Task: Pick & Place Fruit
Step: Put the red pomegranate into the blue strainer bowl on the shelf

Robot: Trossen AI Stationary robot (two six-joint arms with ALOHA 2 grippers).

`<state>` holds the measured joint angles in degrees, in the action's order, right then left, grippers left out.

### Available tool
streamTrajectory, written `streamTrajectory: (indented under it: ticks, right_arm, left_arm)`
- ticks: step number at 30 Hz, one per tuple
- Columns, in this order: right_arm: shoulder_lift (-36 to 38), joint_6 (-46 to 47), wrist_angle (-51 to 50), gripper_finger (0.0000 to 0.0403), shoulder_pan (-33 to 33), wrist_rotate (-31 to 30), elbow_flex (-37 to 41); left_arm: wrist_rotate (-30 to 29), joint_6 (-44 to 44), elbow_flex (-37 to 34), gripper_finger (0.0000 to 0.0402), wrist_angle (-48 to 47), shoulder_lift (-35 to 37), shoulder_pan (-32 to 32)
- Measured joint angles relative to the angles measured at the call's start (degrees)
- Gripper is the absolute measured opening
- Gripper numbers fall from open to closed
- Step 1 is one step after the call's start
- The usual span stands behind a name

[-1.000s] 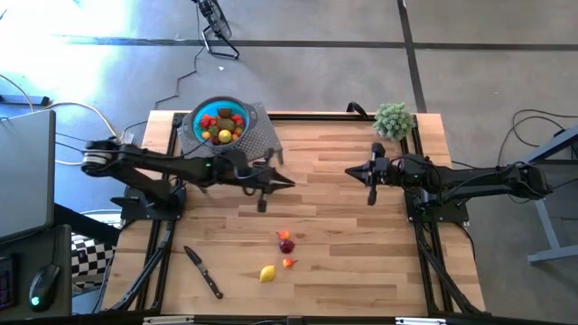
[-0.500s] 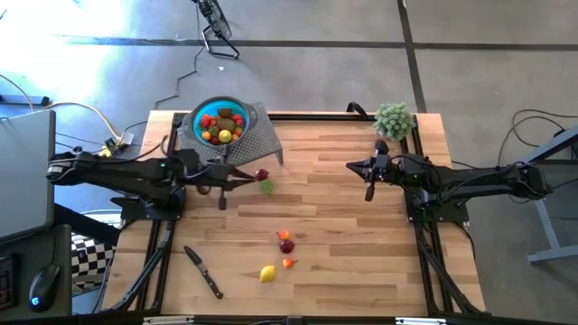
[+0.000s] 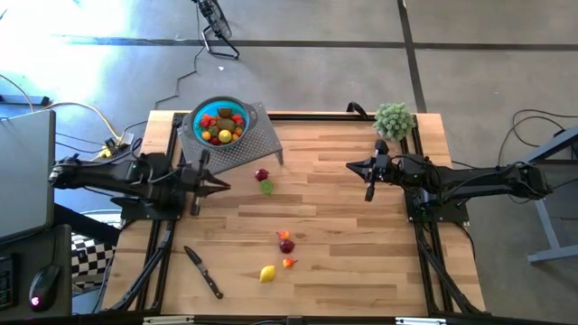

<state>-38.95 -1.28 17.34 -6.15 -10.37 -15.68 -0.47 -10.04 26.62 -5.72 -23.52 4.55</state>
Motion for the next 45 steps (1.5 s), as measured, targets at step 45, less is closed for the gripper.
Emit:
streamTrajectory:
  ticks: [45]
  right_arm:
    - [-28.41, 4.44, -14.91, 0.0002, 13.73, -4.62, -32.92]
  left_arm:
    - [-7.65, -1.68, -0.23, 0.0019, -12.52, 7.95, 6.72]
